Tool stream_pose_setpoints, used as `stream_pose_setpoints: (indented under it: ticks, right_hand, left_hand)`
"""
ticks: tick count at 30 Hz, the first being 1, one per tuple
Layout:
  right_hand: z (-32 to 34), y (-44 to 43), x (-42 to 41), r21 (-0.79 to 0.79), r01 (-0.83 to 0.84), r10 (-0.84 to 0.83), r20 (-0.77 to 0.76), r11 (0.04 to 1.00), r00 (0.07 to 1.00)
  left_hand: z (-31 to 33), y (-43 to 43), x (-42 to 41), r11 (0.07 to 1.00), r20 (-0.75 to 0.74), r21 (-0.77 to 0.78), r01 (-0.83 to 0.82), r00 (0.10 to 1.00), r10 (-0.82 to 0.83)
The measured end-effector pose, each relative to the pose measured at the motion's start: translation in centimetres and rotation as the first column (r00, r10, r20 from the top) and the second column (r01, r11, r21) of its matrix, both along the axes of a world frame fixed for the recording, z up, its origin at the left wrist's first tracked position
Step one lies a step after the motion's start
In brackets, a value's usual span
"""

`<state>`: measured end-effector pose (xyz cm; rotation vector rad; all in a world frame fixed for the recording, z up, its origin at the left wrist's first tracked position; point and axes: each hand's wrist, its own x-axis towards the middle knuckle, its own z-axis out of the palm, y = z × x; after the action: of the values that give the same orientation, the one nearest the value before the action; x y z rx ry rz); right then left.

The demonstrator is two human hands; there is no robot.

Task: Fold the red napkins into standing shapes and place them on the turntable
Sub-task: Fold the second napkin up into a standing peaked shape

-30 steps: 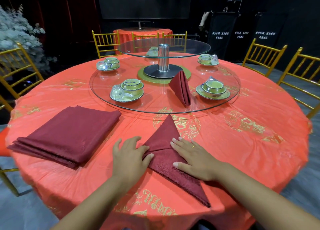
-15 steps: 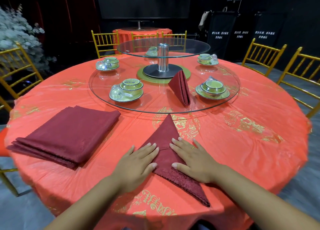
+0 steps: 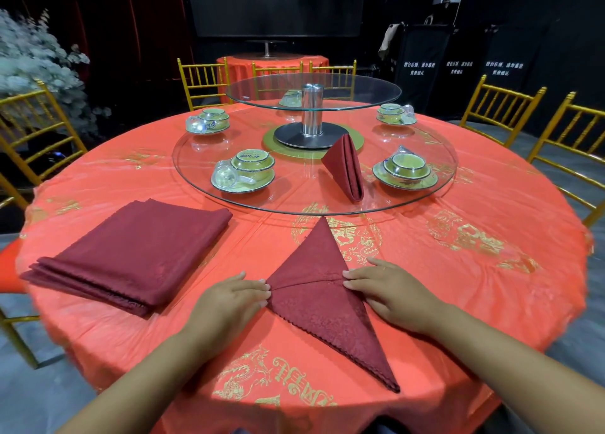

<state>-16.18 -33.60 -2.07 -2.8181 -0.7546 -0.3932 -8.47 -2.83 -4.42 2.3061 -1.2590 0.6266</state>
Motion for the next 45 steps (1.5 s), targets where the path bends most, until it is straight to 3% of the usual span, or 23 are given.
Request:
stream_pose_setpoints:
  ticks: [6, 10, 13, 15, 20, 24, 29, 32, 39, 45]
  right_hand:
    - [0.1, -0.1, 0.1, 0.046, -0.019, 0.020, -0.021, 0.999, 1.000]
    - [0.4, 0.6, 1.2, 0.214, 0.121, -0.096, -0.120, 0.969, 0.988]
    - [0.6, 2.0, 2.2, 0.371, 0.274, -0.216, -0.191, 0.887, 0.958]
    - [0.7, 2.6, 2.9, 0.467, 0.451, -0.321, -0.334, 0.760, 0.886]
    - [0.6, 3.1, 3.8, 0.423, 0.608, -0.431, -0.445, 0.672, 0.785]
    - [0.8, 3.8, 3.7, 0.359, 0.664, -0.506, -0.444, 0.656, 0.740]
    - [0.6, 4.1, 2.5, 0.350, 0.684, -0.537, -0.434, 0.640, 0.724]
    - [0.3, 4.3, 1.7, 0.350, 0.685, -0.556, -0.405, 0.639, 0.726]
    - [0.0, 4.7, 1.4, 0.262, 0.686, -0.626, -0.282, 0.678, 0.727]
    - [-1.0, 4.2, 2.1, 0.115, 0.635, -0.620, -0.138, 0.764, 0.772]
  left_hand:
    - [0.7, -0.2, 0.4, 1.000, 0.046, 0.028, -0.014, 0.999, 0.012]
    - [0.8, -0.2, 0.0, 0.996, 0.065, 0.058, -0.064, 0.996, 0.060]
    - [0.9, -0.5, -0.1, 0.991, 0.024, 0.066, -0.119, 0.993, 0.118]
    - [1.0, -1.1, 0.1, 0.978, -0.038, 0.075, -0.197, 0.979, 0.200]
    - [0.6, -2.7, 1.0, 0.892, -0.340, 0.176, -0.417, 0.824, 0.452]
    - [0.6, -3.3, 1.0, 0.849, -0.310, 0.220, -0.481, 0.790, 0.528]
    - [0.2, -2.9, 0.4, 0.880, -0.366, 0.069, -0.469, 0.809, 0.460]
    - [0.4, -2.8, 0.2, 0.897, -0.345, 0.070, -0.437, 0.833, 0.433]
    - [0.7, -3.3, 0.3, 0.883, -0.248, 0.190, -0.430, 0.849, 0.467]
    - [1.8, -4.7, -0.3, 0.893, -0.254, 0.142, -0.426, 0.857, 0.449]
